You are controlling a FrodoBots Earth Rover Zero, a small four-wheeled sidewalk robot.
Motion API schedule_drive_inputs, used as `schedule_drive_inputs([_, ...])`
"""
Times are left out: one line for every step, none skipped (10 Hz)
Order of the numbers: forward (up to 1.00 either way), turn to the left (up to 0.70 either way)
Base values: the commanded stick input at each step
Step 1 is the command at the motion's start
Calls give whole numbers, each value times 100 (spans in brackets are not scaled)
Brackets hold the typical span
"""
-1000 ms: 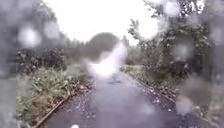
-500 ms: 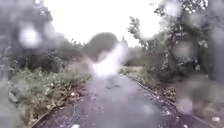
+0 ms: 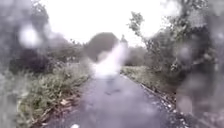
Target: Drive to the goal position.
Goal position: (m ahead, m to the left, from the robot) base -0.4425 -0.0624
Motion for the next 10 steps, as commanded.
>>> schedule_drive_inputs([85,0])
schedule_drive_inputs([85,0])
schedule_drive_inputs([85,0])
schedule_drive_inputs([85,0])
schedule_drive_inputs([85,22])
schedule_drive_inputs([85,29])
schedule_drive_inputs([85,29])
schedule_drive_inputs([85,14])
schedule_drive_inputs([85,0])
schedule_drive_inputs([85,0])
